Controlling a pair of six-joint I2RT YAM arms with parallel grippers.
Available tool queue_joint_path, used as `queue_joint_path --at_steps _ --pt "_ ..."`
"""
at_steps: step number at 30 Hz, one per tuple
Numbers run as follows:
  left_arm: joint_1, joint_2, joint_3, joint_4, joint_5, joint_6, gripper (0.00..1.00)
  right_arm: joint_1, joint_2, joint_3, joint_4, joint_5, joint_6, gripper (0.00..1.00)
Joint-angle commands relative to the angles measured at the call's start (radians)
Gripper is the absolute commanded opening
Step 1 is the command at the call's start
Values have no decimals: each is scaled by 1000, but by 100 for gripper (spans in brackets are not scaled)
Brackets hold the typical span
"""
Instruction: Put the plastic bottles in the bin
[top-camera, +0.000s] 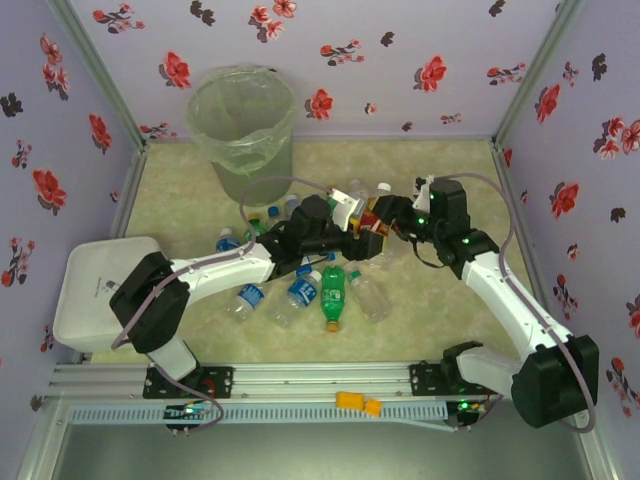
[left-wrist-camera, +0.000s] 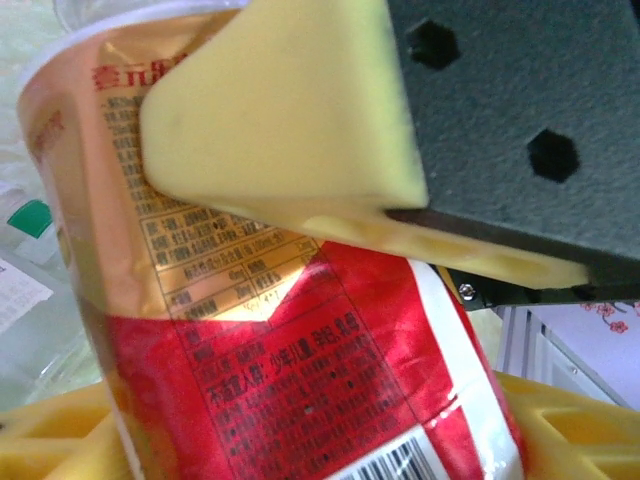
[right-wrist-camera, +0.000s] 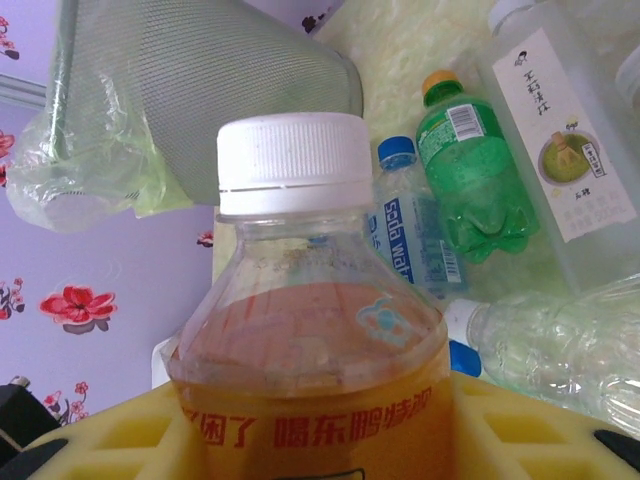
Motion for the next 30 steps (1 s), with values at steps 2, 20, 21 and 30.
queue_joint_path --at_steps 2,20,21,30 --pt "-2 -14 30 36 -65 -9 60 13 -12 -21 53 -3 22 54" --pt "42 -245 -132 -112 -239 -5 52 -15 -29 157 -133 163 -173 100" --pt "49 -266 -128 -133 -243 -3 52 -15 -27 173 -166 192 -182 100" --pt "146 -342 207 -559 -252 205 53 -14 13 139 -201 365 -179 100"
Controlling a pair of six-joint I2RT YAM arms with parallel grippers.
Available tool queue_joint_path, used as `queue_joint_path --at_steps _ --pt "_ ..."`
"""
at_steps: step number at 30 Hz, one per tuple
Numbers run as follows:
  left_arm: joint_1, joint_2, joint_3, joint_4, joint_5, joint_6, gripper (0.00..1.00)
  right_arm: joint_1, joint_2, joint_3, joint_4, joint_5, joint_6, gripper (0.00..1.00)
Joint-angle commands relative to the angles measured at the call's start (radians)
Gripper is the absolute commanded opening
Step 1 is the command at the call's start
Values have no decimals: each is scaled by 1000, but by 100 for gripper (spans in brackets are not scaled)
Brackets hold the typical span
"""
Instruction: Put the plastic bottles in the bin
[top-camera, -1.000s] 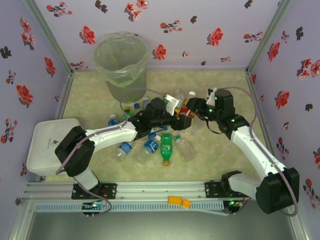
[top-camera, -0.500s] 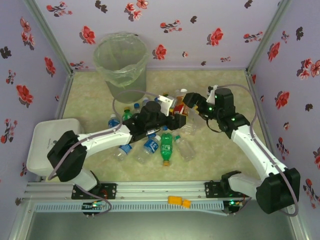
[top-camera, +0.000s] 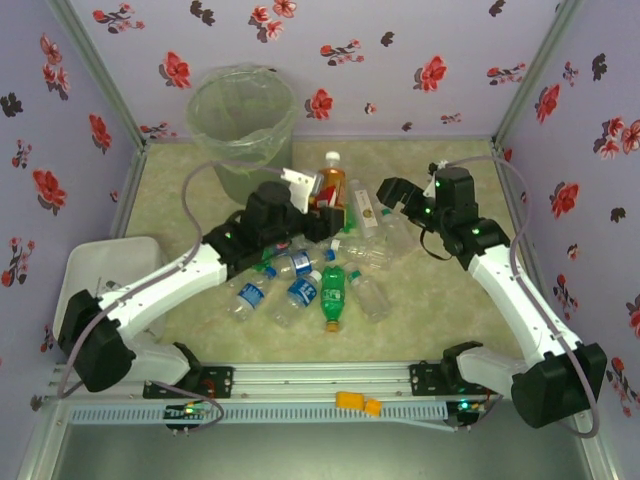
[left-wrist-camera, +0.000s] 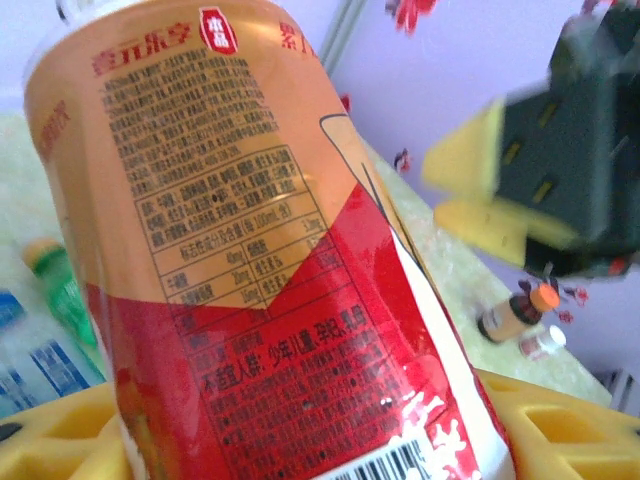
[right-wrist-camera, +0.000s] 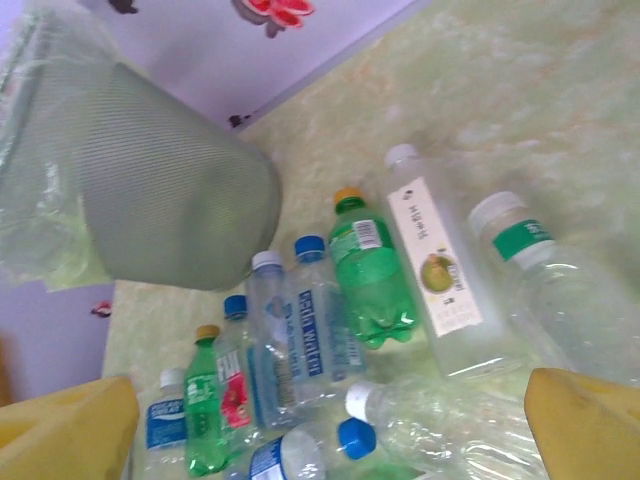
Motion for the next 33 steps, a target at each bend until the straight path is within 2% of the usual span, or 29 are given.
queue_joint_path --at_steps 1,7,12,17,21,25,33 --pt "62 -30 170 -193 -24 115 52 -5 20 -27 12 81 7 100" --pt "249 6 358 -322 -25 145 52 -1 43 -35 8 57 -11 100" --pt "406 89 503 -399 -24 182 52 5 5 -122 102 4 -39 100" --pt "500 228 694 -515 -26 218 53 24 -4 -129 52 8 -79 100" --pt "541 392 912 -681 -33 229 53 41 -34 -160 43 60 -56 99" --pt "549 547 1118 -851 -75 247 54 41 -36 -168 45 42 -48 100" --pt "549 715 1315 -1040 -160 269 63 61 24 -149 21 80 -74 100"
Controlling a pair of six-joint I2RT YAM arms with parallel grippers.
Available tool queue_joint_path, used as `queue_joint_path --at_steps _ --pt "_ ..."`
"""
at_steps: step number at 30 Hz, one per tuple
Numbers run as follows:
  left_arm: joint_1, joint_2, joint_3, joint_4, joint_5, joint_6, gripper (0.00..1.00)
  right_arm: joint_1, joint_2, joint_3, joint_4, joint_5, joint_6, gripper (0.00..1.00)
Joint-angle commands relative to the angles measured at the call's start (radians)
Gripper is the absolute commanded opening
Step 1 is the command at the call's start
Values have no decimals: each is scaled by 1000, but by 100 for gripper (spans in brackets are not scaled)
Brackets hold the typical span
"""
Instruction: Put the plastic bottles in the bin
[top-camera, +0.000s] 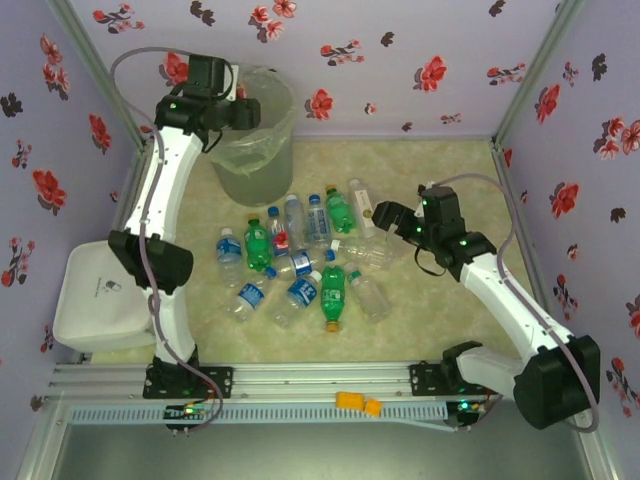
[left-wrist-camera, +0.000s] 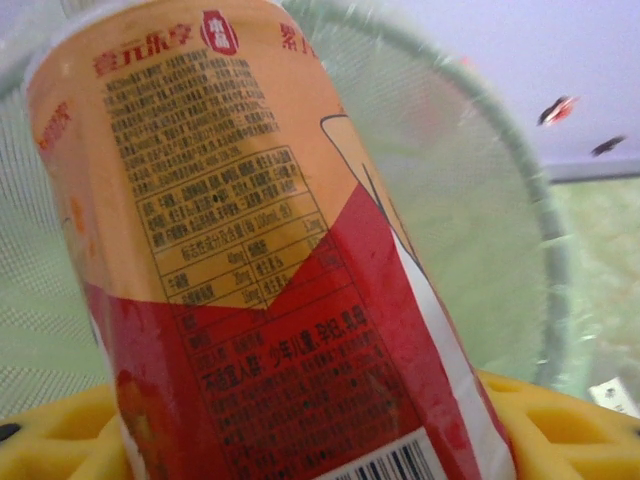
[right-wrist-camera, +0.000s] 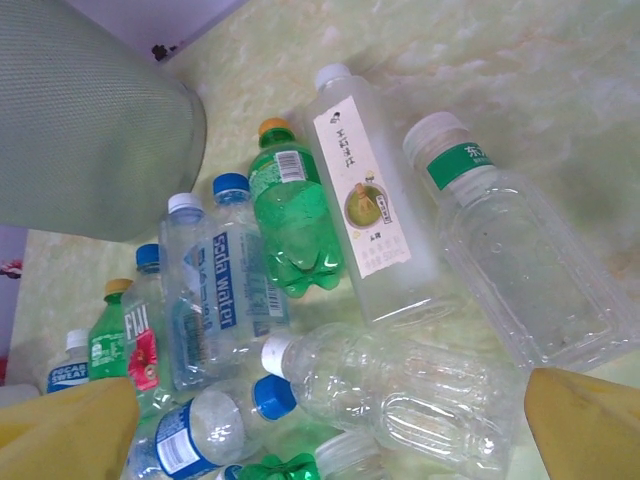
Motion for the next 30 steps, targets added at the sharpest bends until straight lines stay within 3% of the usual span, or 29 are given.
queue_joint_path --at_steps 1,7,13,17,23,30 --pt "2 39 73 -125 -53 27 66 16 24 13 -19 47 -20 100" --pt "2 45 97 -125 -62 7 100 98 5 -10 13 170 -70 100" --pt "3 20 180 -163 -81 -5 100 109 30 41 -34 165 -85 100" --pt "2 -71 139 -166 -87 -30 100 115 43 40 -10 168 -87 100" --pt "2 -311 -133 -101 -84 -73 100 121 90 42 17 126 -97 100" --pt "1 -724 -745 170 -56 -145 100 143 109 21 19 112 -120 100"
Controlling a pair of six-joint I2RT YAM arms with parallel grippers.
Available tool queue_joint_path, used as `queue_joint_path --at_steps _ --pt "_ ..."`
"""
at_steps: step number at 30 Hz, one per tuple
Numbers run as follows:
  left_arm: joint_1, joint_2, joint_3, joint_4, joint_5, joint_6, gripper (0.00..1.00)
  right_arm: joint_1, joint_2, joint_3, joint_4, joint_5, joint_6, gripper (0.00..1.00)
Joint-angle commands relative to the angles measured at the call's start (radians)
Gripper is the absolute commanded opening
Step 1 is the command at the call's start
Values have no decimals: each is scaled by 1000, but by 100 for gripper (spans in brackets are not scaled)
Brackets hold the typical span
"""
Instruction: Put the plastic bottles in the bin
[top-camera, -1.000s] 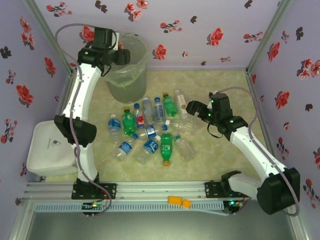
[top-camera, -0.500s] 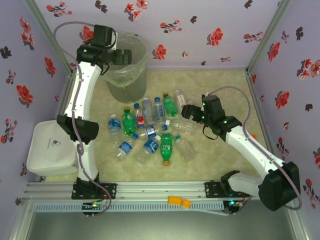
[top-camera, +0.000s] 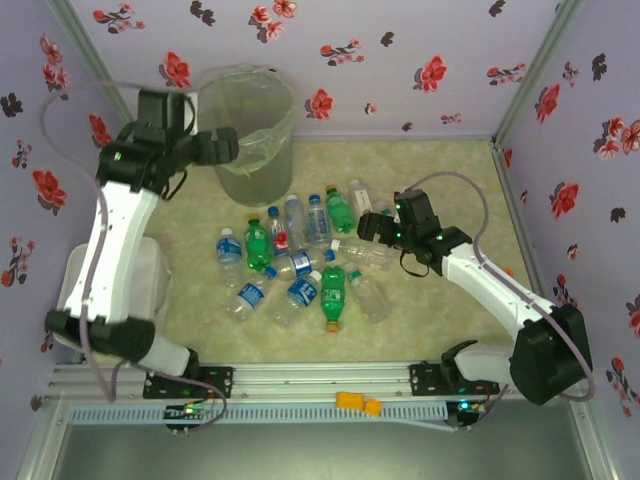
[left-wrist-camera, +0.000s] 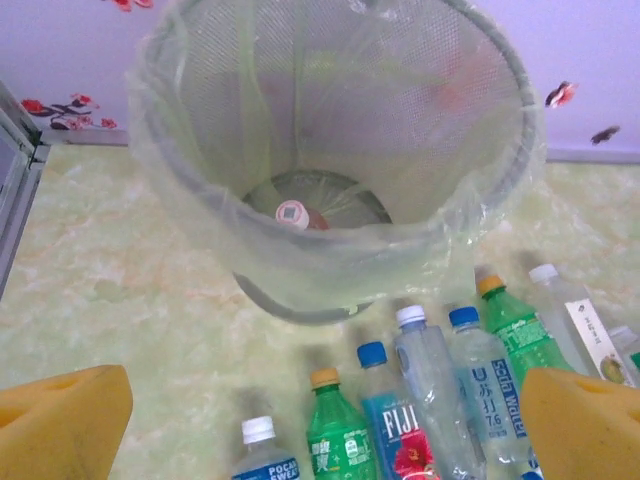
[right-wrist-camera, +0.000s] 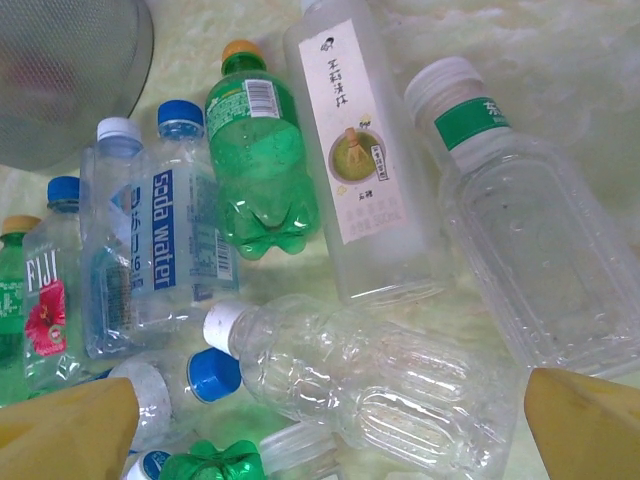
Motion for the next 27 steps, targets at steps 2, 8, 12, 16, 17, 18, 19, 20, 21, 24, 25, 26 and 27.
queue_joint_path --at_steps 2,8,12,16,17,18,19,20,21,24,25,26,27 --pt "2 -225 -316 202 26 -84 100 27 -30 -26 46 5 -29 100" --pt "1 -493 -734 374 5 -241 100 40 -58 -59 34 -1 11 100" --pt "2 -551 -911 447 -38 -318 100 43 -51 -78 68 -47 45 100" --pt "0 -522 -1029 509 -38 -365 100 46 -39 -86 82 -36 80 100" --pt "1 -503 -1056 528 -37 -367 100 46 -34 -86 82 -27 96 100" --pt "0 -479 -1073 537 -38 -365 100 46 -28 -87 82 -18 124 100" --pt "1 -457 -1082 543 -39 -366 100 47 -25 -88 84 -16 145 100" --pt "0 -433 -1092 548 -35 -366 100 46 -25 -91 86 -22 160 100" --pt "0 -411 -1098 552 -30 -369 100 48 -25 -96 91 -34 166 100" --pt "-4 -351 -1127 586 -7 -384 100 49 -33 -109 94 -36 165 100" --pt "-6 -338 -1138 604 6 -392 100 50 -34 -112 94 -37 161 100" --pt "-11 -323 -1154 631 14 -404 100 50 -39 -117 99 -44 155 100" --pt "-15 -307 -1169 657 19 -419 100 52 -45 -125 111 -52 152 100"
